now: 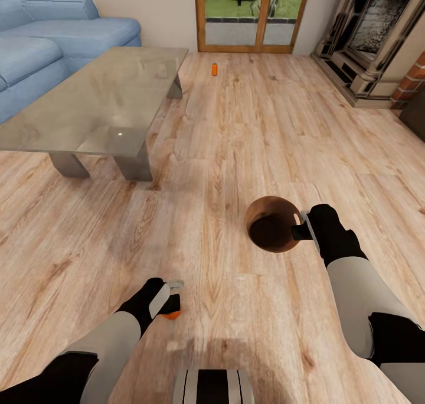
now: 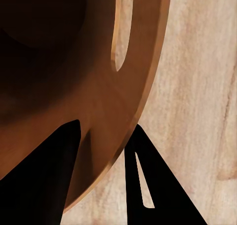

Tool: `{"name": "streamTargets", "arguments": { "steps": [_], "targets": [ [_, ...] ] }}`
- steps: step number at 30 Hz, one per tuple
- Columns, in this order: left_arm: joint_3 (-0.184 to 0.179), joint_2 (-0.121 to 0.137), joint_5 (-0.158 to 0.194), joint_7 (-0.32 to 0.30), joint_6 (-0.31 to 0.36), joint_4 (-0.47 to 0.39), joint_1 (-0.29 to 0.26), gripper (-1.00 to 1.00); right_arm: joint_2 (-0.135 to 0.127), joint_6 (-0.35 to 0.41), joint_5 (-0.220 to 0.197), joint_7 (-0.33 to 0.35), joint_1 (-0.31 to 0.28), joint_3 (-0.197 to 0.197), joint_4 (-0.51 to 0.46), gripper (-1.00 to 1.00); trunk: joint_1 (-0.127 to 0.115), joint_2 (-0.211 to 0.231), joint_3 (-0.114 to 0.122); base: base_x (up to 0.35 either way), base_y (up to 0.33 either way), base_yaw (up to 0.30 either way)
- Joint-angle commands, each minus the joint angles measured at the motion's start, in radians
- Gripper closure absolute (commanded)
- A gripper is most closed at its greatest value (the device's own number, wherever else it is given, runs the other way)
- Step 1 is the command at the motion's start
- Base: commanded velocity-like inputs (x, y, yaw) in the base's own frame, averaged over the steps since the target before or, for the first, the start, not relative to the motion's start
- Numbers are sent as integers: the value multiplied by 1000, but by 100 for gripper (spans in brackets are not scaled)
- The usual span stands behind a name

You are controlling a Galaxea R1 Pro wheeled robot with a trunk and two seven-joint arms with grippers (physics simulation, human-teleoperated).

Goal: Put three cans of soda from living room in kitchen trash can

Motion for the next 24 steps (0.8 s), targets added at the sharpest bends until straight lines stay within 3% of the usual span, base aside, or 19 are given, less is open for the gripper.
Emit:
{"name": "streamTargets", "arguments": {
  "steps": [1,24],
  "targets": [
    [0,0,-1,-1,0,0,0,100,0,0,-9,2,0,0,0,100,0,0,0,0,0,0],
    [-1,-4,-1,-1,0,-12,0,100,0,0,-9,2,0,0,0,100,0,0,0,0,0,0]
  ]
}}
